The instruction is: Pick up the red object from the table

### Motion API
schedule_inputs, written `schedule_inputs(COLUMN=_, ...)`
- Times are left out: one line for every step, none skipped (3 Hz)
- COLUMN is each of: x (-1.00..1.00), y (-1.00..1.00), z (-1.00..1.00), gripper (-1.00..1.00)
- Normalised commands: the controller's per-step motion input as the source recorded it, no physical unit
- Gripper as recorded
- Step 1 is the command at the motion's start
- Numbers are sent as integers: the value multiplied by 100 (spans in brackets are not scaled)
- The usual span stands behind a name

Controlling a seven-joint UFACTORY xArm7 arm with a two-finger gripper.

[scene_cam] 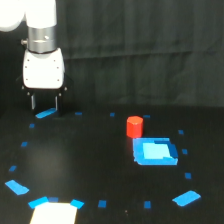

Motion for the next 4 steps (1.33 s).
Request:
schedule_inputs(x=88, y=15, z=-49, gripper=100)
schedule_inputs(x=100, y=2, z=-50, gripper=100)
schedule_inputs(x=100, y=7, z=-44, gripper=100)
schedule_inputs(x=100, y=67, z=-100, gripper=100)
